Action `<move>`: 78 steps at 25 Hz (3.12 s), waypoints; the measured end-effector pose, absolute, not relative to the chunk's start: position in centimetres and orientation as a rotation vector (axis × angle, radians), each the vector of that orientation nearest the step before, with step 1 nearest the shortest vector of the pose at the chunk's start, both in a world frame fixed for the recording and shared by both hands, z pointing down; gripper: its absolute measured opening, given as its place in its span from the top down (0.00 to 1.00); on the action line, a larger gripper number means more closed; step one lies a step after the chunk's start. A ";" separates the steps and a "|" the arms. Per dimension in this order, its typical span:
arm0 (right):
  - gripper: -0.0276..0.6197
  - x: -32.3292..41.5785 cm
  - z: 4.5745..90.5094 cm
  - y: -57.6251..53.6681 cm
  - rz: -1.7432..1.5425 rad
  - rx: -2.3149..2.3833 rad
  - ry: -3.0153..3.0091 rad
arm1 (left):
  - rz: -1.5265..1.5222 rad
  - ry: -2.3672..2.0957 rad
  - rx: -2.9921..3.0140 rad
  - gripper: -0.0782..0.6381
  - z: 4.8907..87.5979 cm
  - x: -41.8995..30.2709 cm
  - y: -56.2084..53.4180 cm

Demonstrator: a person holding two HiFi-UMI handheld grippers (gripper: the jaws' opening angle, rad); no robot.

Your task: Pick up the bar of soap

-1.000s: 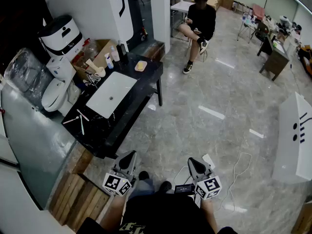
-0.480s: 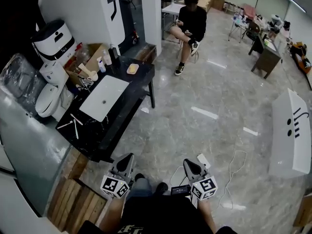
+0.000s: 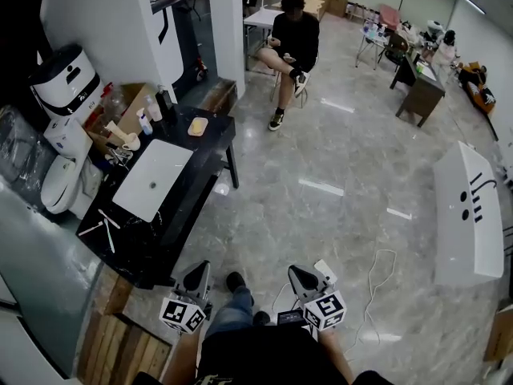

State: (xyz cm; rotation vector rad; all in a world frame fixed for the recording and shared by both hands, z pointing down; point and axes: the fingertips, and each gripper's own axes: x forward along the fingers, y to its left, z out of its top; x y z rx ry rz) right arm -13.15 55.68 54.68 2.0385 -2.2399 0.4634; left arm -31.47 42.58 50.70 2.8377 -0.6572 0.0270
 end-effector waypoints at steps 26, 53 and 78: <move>0.95 -8.1 53.0 33.1 0.411 2.019 -2.162 | -0.032 -0.531 2.808 0.88 50.9 -23.5 20.7; 0.95 7.7 53.8 4.1 0.432 1.793 -2.408 | 0.123 -0.877 2.696 0.88 53.6 -11.6 -2.8; 0.95 19.2 56.3 -7.9 0.474 1.548 -2.516 | 0.234 -1.144 2.514 0.88 57.0 -2.4 -12.4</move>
